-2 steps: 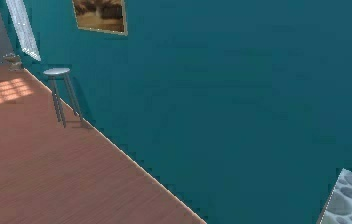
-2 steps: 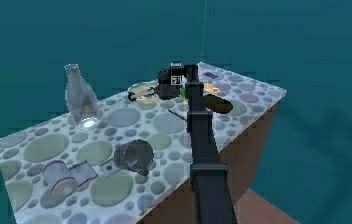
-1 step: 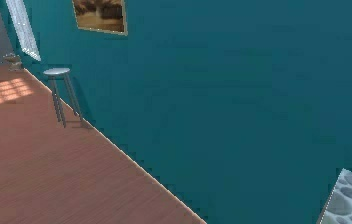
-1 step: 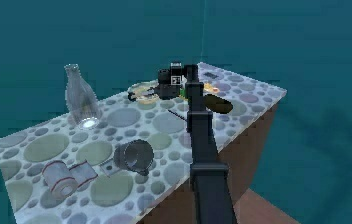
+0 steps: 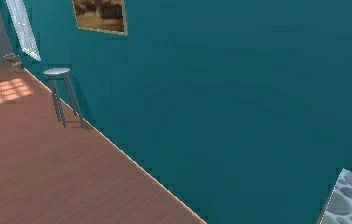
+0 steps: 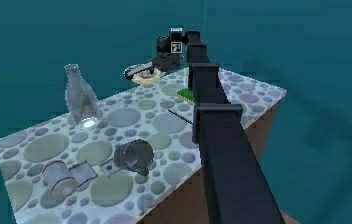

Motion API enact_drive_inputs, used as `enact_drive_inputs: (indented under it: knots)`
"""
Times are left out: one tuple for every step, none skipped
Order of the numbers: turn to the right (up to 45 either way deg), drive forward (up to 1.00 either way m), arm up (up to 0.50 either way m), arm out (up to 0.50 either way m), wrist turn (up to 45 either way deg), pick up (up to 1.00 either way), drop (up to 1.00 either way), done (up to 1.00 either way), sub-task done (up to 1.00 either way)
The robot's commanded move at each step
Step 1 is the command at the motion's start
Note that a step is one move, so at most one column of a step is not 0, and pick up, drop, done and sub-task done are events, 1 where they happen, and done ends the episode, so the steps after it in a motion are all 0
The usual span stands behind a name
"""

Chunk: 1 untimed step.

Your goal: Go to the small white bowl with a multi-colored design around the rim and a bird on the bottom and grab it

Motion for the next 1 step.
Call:
enact_drive_inputs:
  knots:
    - [0.0, 0.00, 0.00, 0.00, 0.0, 0.00, 0.00, 1.00, 0.00]
